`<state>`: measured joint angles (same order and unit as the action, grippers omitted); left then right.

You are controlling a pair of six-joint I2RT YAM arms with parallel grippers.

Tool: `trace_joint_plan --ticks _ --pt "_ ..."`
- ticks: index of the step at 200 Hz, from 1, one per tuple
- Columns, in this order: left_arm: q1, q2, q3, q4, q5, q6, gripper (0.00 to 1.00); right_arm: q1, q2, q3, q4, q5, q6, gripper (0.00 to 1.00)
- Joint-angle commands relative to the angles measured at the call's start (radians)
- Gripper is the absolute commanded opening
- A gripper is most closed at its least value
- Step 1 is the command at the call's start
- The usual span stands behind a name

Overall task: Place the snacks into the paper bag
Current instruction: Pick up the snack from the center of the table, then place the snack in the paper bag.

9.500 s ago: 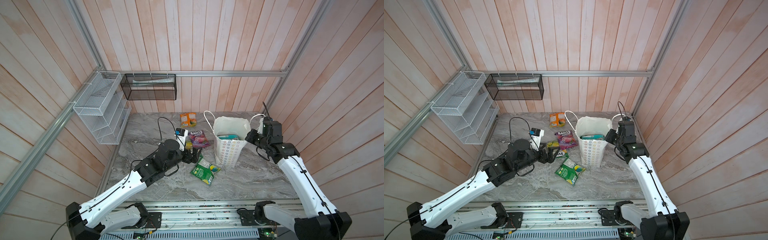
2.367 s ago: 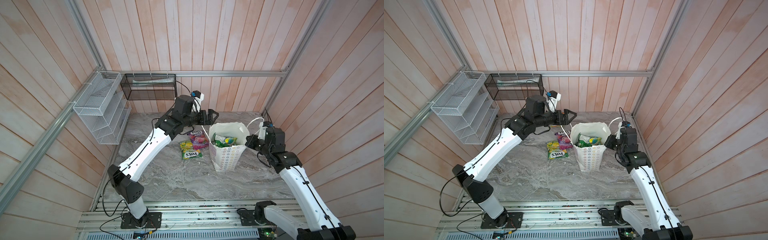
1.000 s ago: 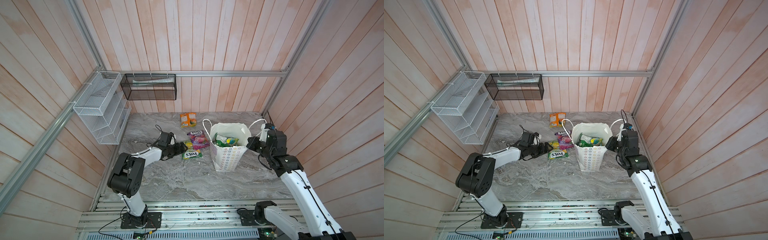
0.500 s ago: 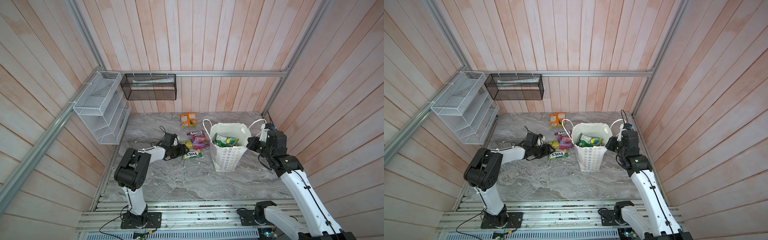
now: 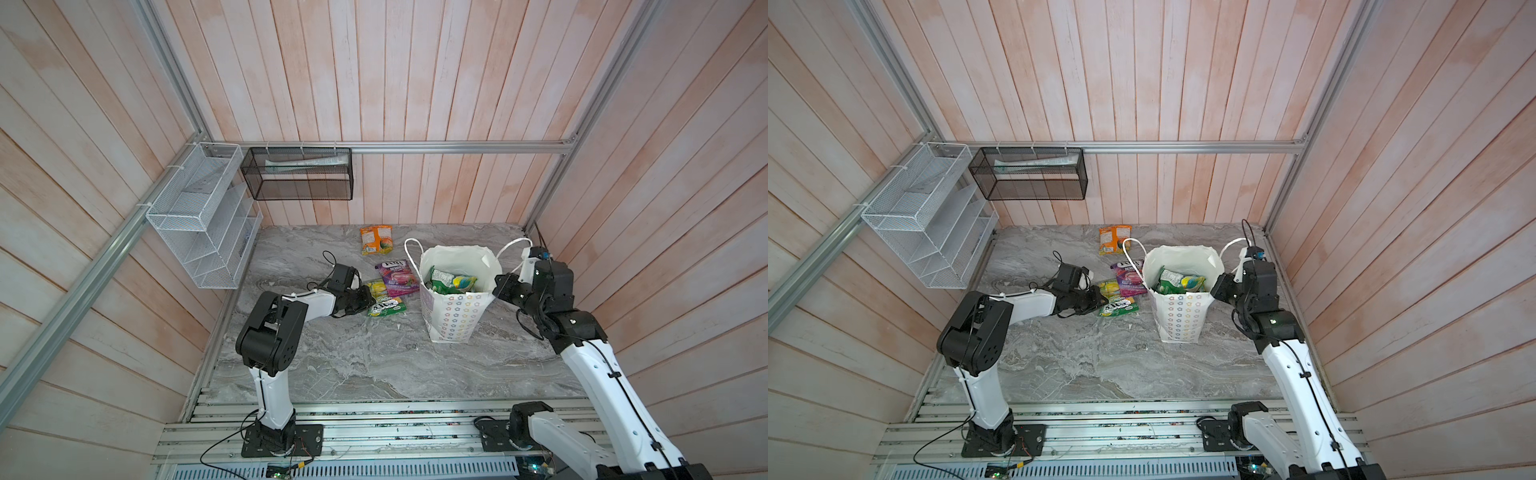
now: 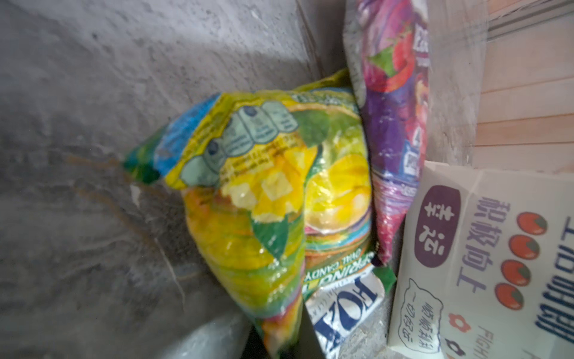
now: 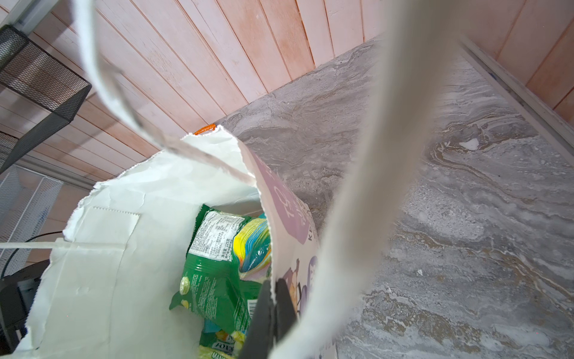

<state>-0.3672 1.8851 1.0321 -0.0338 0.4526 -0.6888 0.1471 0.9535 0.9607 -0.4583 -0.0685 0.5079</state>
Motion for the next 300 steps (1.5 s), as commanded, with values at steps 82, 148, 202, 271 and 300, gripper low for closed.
trace_joint_plan --ticks 82,148,202,271,300 --pt "0.075 -0.579 -0.102 -0.146 -0.111 -0.056 0.00 -0.008 -0.014 0.028 0.027 -0.002 -0.003 0.00" --pt "0.036 -0.764 0.159 -0.262 -0.131 0.029 0.00 -0.008 -0.012 0.036 0.029 -0.019 -0.005 0.00" --pt "-0.222 -0.730 0.433 -0.255 -0.300 0.156 0.00 -0.007 -0.013 0.046 0.015 -0.027 -0.005 0.00" --pt "-0.517 -0.459 0.623 -0.267 -0.377 0.325 0.00 -0.007 -0.020 0.064 -0.006 -0.024 -0.011 0.00" --pt "-0.526 -0.354 0.661 -0.298 -0.377 0.349 0.00 -0.007 -0.023 0.060 -0.008 -0.022 -0.015 0.00"
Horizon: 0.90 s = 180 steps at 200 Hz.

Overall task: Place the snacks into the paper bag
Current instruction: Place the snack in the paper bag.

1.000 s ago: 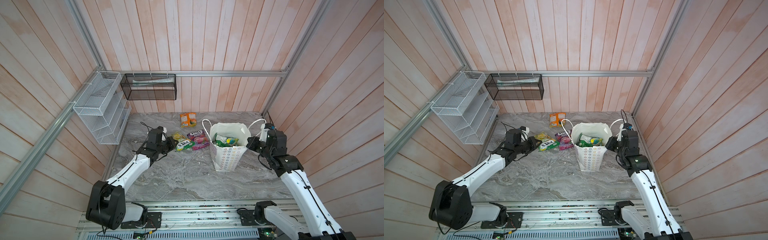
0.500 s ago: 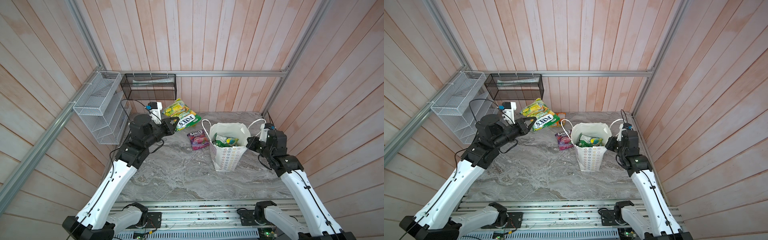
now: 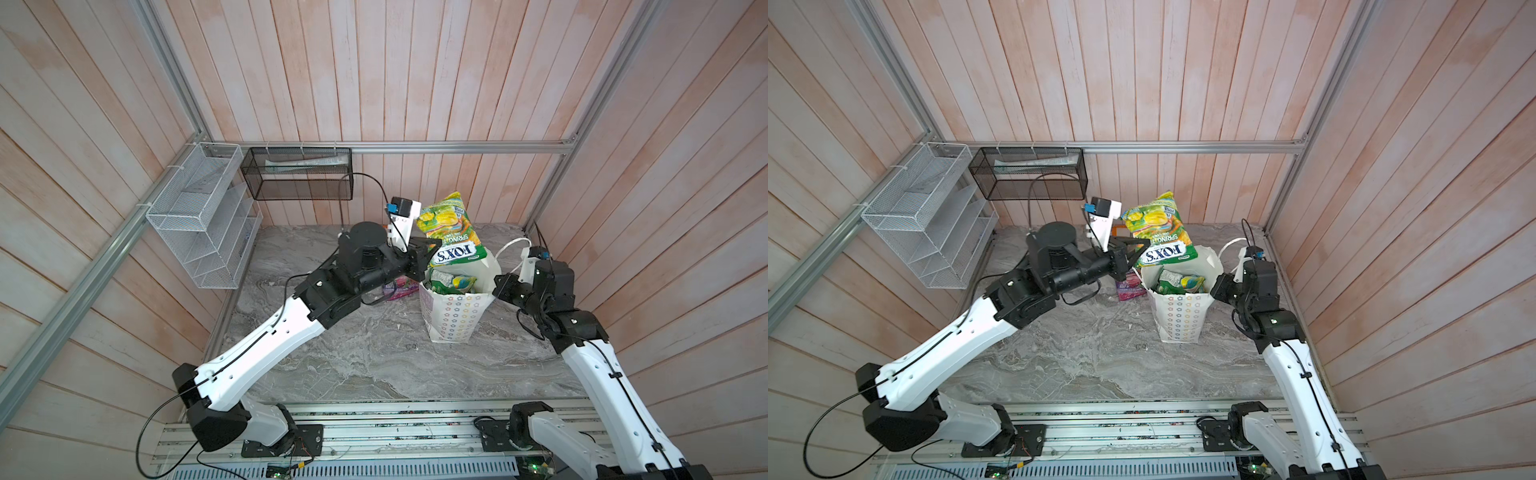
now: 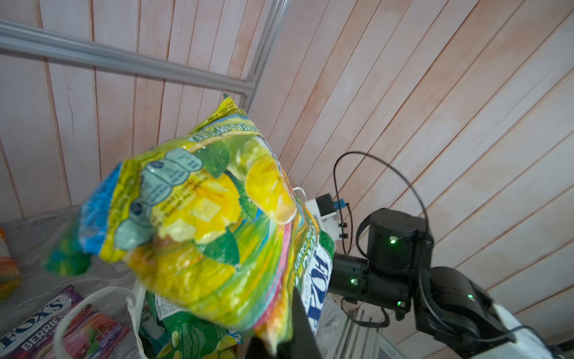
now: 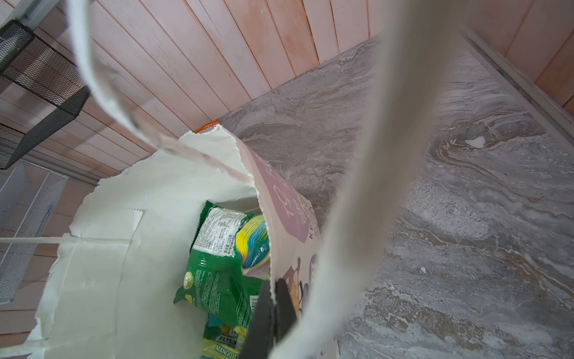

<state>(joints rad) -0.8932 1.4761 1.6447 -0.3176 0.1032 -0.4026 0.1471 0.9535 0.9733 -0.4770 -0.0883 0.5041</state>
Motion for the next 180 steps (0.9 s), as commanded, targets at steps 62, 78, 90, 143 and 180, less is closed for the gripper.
trace_joint_plan --ticks 62,78,90,143,180 --pt "0.000 0.269 0.167 -0.107 -0.050 0.150 0.00 -0.007 -0.023 0.035 0.019 -0.013 -0.010 0.00" --pt "0.000 0.295 0.184 -0.119 -0.018 0.153 0.00 -0.008 -0.022 0.035 0.019 -0.013 -0.012 0.00" --pt "-0.001 0.307 0.185 -0.124 0.002 0.151 0.00 -0.008 -0.024 0.037 0.018 -0.011 -0.013 0.00" --pt "-0.008 0.289 0.106 -0.094 0.046 0.142 0.00 -0.008 -0.023 0.029 0.018 -0.006 -0.016 0.00" --pt "-0.010 0.293 0.091 -0.100 0.096 0.137 0.00 -0.007 -0.019 0.026 0.024 -0.008 -0.013 0.00"
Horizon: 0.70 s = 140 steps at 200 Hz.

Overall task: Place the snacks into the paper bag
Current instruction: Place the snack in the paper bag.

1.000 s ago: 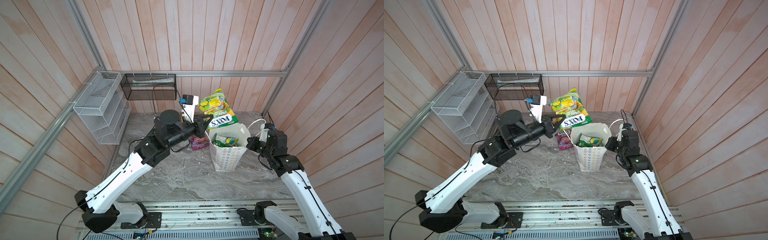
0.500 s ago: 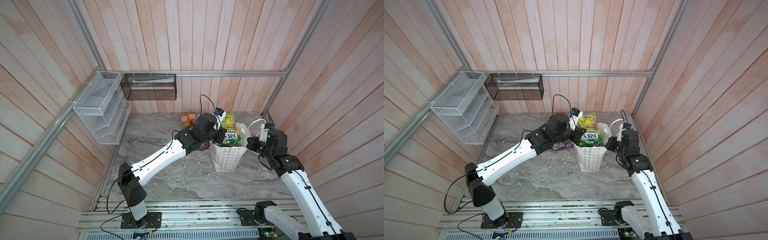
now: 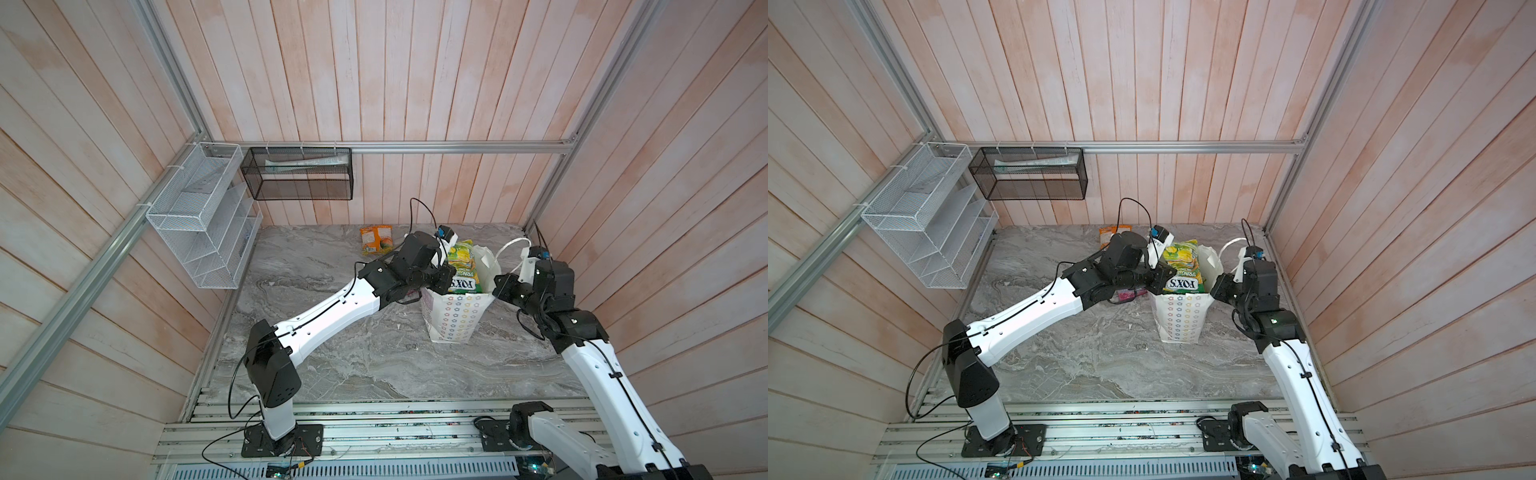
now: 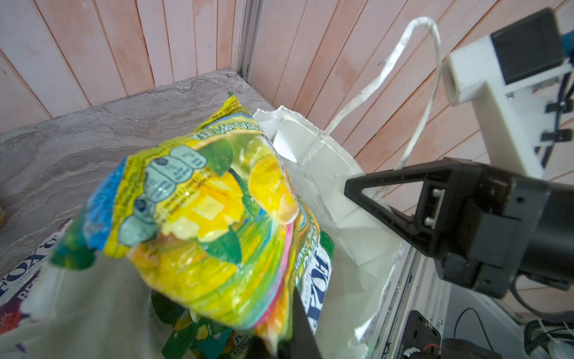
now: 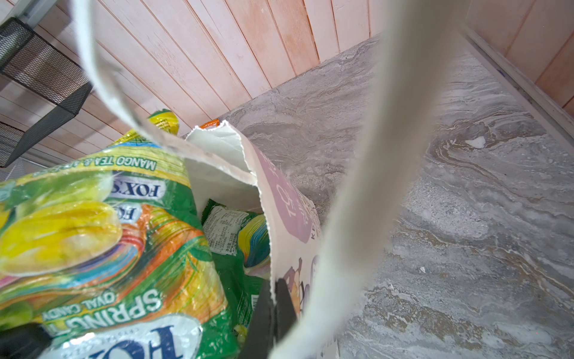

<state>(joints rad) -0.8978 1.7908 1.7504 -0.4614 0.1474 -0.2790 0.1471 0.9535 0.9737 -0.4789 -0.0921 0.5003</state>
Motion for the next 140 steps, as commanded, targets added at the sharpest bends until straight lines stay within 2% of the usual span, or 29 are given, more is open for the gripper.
trace_joint_plan --ticks 1,69,140 --pt "-0.006 -0.023 -0.014 0.044 0.052 0.014 0.00 -0.007 -0.018 0.026 0.025 -0.005 -0.009 0.00" --pt "-0.019 -0.071 -0.087 0.102 0.115 0.019 0.00 -0.007 -0.021 0.029 0.022 -0.007 -0.005 0.00" --pt "-0.022 -0.075 -0.101 0.110 0.098 0.021 0.00 -0.008 -0.020 0.027 0.025 -0.011 -0.001 0.00"
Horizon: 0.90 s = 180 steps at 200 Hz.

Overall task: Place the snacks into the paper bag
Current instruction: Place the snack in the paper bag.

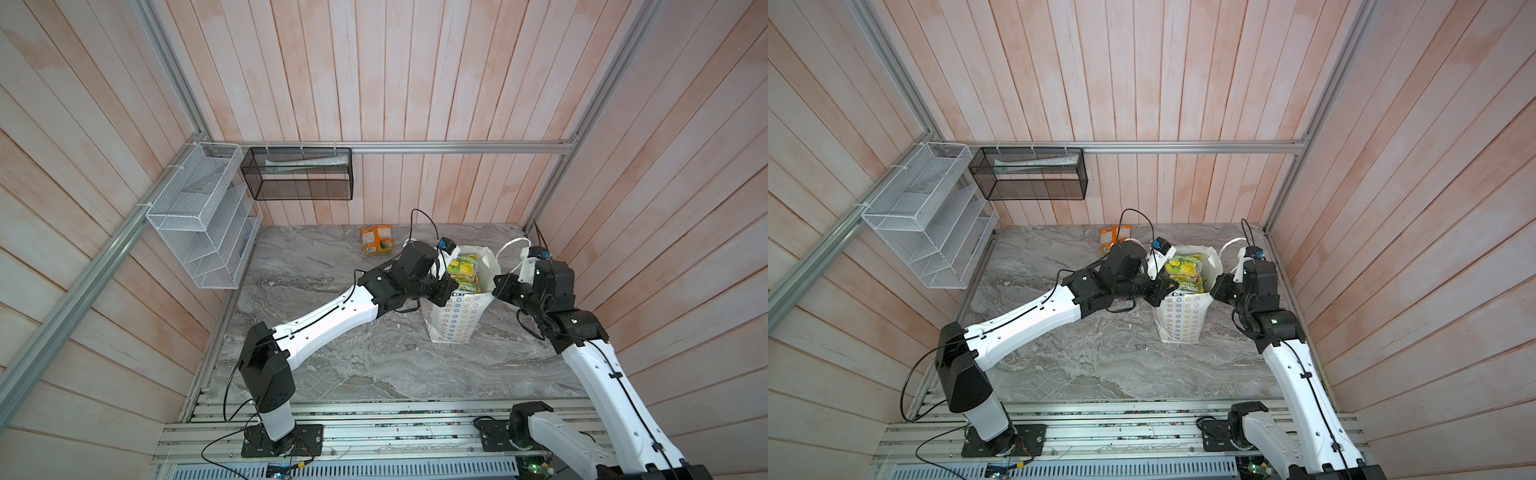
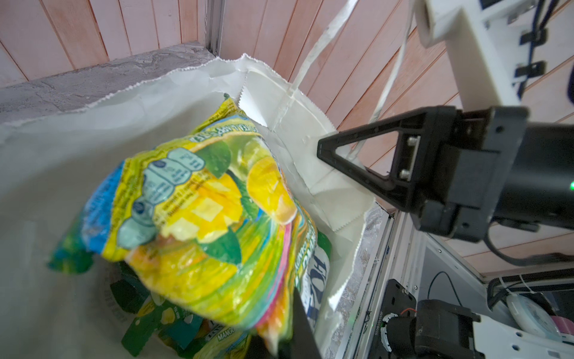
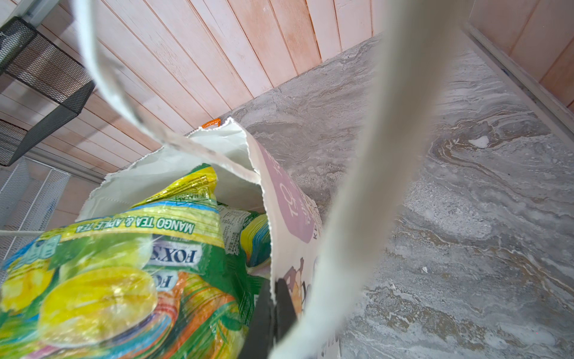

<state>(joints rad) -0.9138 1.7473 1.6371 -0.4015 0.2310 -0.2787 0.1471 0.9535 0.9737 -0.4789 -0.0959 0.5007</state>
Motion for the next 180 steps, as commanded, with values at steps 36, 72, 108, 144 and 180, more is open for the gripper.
trace_joint_plan --ticks 36,72,108,144,180 --pt "-0.006 -0.004 0.044 0.033 0.019 0.015 0.22 -0.007 -0.018 0.030 0.025 -0.008 -0.002 0.00" --pt "-0.006 -0.005 0.084 0.006 0.033 0.013 0.66 -0.007 -0.022 0.029 0.022 -0.006 -0.002 0.00" --pt "-0.005 -0.046 0.110 -0.002 0.044 0.007 0.71 -0.007 -0.018 0.028 0.026 -0.005 -0.002 0.00" --pt "-0.006 -0.129 0.122 -0.029 0.001 0.007 0.74 -0.008 -0.018 0.029 0.025 -0.001 -0.005 0.00" --pt "0.001 -0.321 0.008 0.023 -0.122 0.025 0.96 -0.008 -0.021 0.019 0.031 0.007 -0.006 0.00"
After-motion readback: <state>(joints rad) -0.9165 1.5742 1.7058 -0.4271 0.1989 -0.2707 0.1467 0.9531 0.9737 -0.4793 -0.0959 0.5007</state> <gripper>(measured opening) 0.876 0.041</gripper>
